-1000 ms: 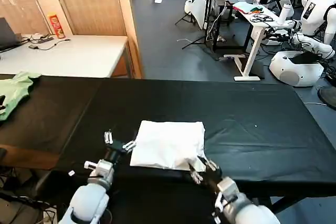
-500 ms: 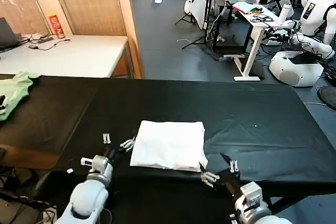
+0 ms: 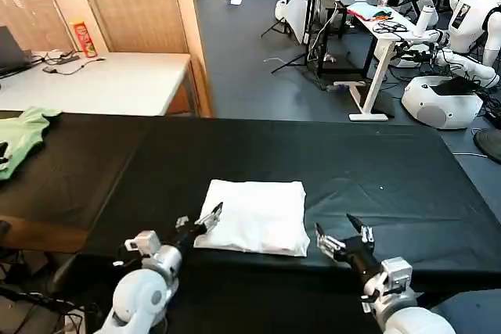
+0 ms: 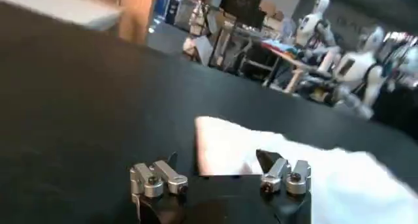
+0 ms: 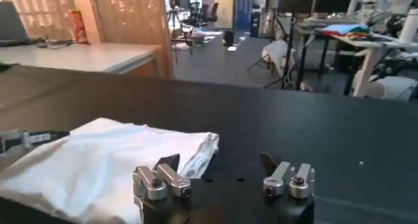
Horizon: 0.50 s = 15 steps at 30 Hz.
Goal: Fold and organize the clothes.
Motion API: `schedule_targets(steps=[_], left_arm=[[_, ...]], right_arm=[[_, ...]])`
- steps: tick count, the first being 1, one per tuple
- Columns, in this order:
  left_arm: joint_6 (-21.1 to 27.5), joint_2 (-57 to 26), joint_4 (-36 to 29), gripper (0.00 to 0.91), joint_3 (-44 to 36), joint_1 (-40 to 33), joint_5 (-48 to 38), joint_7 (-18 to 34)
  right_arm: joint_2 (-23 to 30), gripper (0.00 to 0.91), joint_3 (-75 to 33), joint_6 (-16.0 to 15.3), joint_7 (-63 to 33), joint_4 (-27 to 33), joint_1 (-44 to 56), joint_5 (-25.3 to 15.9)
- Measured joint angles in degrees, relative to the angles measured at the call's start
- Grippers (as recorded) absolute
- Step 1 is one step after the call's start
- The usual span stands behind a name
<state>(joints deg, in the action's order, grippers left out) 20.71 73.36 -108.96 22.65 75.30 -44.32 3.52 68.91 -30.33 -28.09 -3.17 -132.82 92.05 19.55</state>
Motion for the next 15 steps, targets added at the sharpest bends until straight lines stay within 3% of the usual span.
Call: schedule_targets(steps=[10,12,13,14,15], left_arm=[[0.00,1.50,1.67,0.878,0.02,-0.71,-5.52,1.43],[0.00,1.83,1.76,0.614,-0.03,-0.78,-5.67,1.47],[0.01,1.96,1.81,0.205,-0.03,-0.82,-5.74,1.49],[0.00,2.07,1.82,0.205,-0.06,-0.87,-5.89,1.57],[0.00,2.16,1.83,0.000,-0.06,-0.92,-6.04,1.64]], right_arm=[[0.44,0.878,-0.13,0.20,0.11,0.12,-0.56,-0.24],[0.46,0.878,-0.11,0.23,0.11,0.13,-0.68,-0.27],[0.49,0.878,-0.08,0.25,0.12,0.13,-0.70,-0.29],[0.54,0.878,-0.06,0.28,0.12,0.14,-0.75,-0.34],[0.58,0.878,-0.01,0.31,0.12,0.16,-0.76,-0.39]])
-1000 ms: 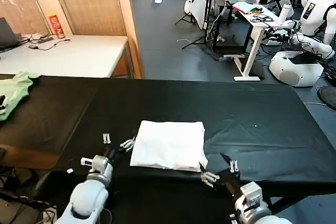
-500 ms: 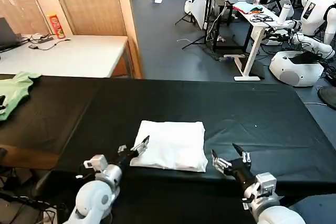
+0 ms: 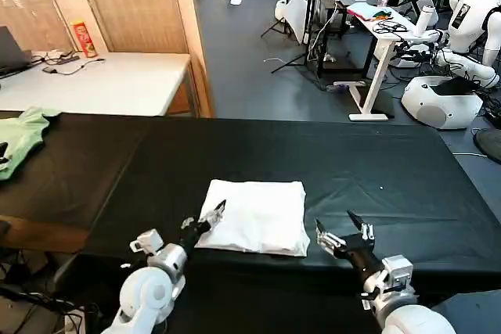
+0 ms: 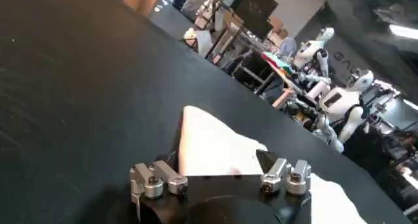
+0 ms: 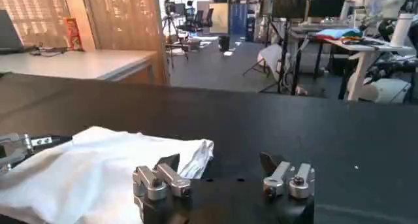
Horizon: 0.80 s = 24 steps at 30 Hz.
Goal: Fold and organize the clothes.
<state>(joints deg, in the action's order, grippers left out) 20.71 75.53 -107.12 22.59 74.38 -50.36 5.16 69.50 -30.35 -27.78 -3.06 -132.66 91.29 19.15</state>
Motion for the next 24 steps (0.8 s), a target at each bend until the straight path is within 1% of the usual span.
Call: schedule_targets(steps=[7,11,17,22,24], left_arm=[[-0.05,0.12,0.10,0.000,0.03,-0.07,-0.11,0.44],[-0.26,0.16,-0.04,0.000,-0.03,-0.26,3.66,1.25],[0.04,-1.92,-1.63,0.000,1.21,-0.81,12.84,1.61],[-2.54,-7.87,-3.18,0.000,4.18,0.36,25.12,0.87],[-3.22,-10.86,-3.89,0.000,5.93,0.99,28.14,0.53]], right_arm=[[0.28,0.878,0.93,1.14,0.21,0.34,0.04,-2.06],[0.74,0.878,1.56,1.13,0.36,0.32,0.03,-2.39],[0.62,0.878,1.56,0.92,0.45,0.98,-0.37,-3.03],[0.66,0.878,1.95,0.87,0.45,2.62,-1.29,-3.54],[0.80,0.878,2.42,0.79,0.45,3.28,-1.73,-3.99]])
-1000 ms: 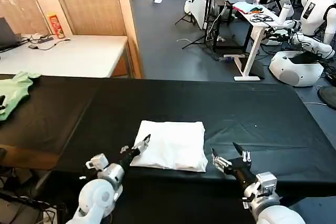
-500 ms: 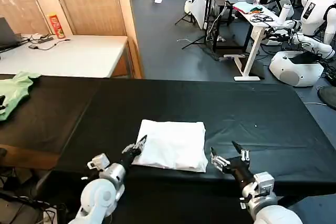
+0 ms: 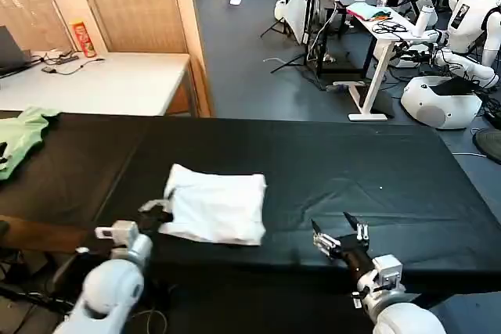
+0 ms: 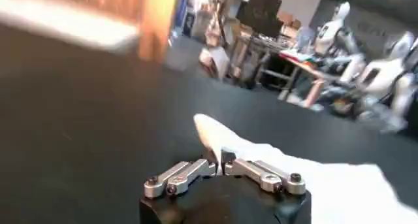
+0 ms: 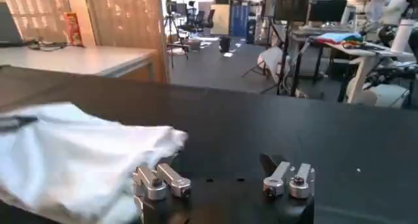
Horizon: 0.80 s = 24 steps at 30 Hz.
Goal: Fold and organize the clothes.
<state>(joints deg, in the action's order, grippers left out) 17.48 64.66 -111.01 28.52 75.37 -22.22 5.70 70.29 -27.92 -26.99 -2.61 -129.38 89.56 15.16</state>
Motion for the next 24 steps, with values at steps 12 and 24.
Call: schedule_targets(steps=[12,24], left_arm=[[-2.49,-16.43,-5.59,0.000,11.82,5.13,14.37,-0.91],[4.08,-8.73,-12.80,0.000,-4.50,2.00,2.93,4.59]], right_arm=[[0.61,0.878,1.59,-0.19,0.00,2.45,-1.98,-0.69],[1.51,0.878,0.04,-0.36,0.50,1.32,0.93,-0.87]])
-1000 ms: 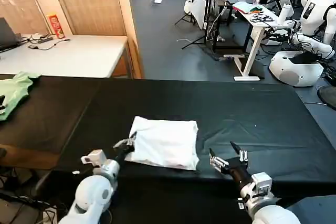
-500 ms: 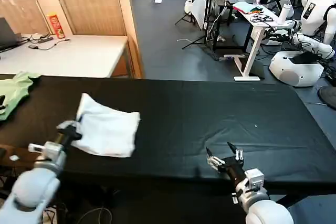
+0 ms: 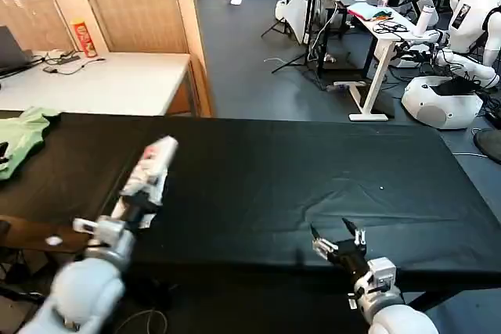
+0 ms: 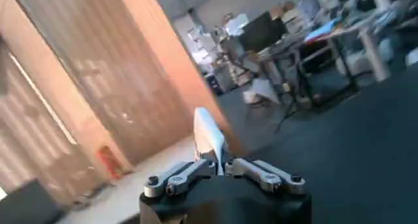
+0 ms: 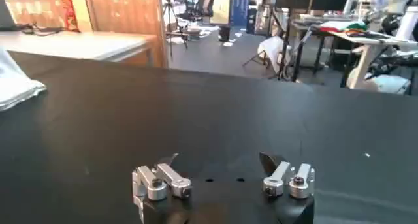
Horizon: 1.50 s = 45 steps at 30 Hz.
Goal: Fold and organize the clothes.
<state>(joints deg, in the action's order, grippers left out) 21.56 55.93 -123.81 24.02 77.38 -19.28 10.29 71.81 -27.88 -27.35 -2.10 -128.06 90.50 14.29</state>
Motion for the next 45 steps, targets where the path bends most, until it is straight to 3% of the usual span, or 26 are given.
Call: schedule_targets(steps=[1,2,11,16,29,30,31,36,40,42,45], left_arm=[[-0.18,1.35,0.41,0.000,-2.30,-0.76,-0.52,-0.05],[-0.49,2.66,0.97,0.878,-4.35,-1.53,-1.08,-0.19],[-8.07,13.17,6.19,0.878,-16.44,-6.29,1.73,-5.21],[-13.59,13.28,6.07,0.878,-16.73,-6.08,5.39,-9.56],[-15.55,11.33,5.61,0.878,-12.67,-3.56,7.24,-8.13],[-15.56,11.32,5.54,0.878,-12.42,-3.25,7.25,-7.93],[-15.57,11.33,5.43,0.878,-12.22,-2.91,7.30,-7.79],[-15.69,11.32,4.58,0.878,-10.59,-1.26,7.41,-7.49],[-15.84,11.27,3.79,0.878,-9.31,0.12,7.48,-7.45],[-16.00,11.27,3.36,0.878,-8.57,0.75,7.51,-7.45],[-16.41,11.39,2.75,0.878,-7.43,1.78,7.68,-7.45]], right_arm=[[0.06,0.878,-0.08,-0.20,0.18,-0.16,0.24,0.37],[0.07,0.878,-0.08,-0.47,0.36,-0.26,0.44,0.89],[-0.19,0.878,2.65,-1.91,1.53,0.15,0.11,1.39],[-0.71,0.878,4.36,-3.18,1.30,0.89,-1.70,4.59],[3.30,0.878,10.62,-5.62,-4.24,9.57,-13.69,13.56],[3.64,0.858,11.03,-5.66,-4.23,10.17,-14.33,13.61],[4.09,0.741,11.54,-5.67,-4.23,10.88,-15.03,13.63],[5.45,0.624,13.34,-6.06,-4.28,13.26,-17.16,13.79],[6.05,0.390,14.27,-6.70,-4.39,15.01,-18.40,14.65],[6.17,0.185,14.41,-6.75,-4.29,15.69,-18.78,14.84],[6.19,0.088,14.46,-6.76,-4.13,16.67,-19.28,14.85]])
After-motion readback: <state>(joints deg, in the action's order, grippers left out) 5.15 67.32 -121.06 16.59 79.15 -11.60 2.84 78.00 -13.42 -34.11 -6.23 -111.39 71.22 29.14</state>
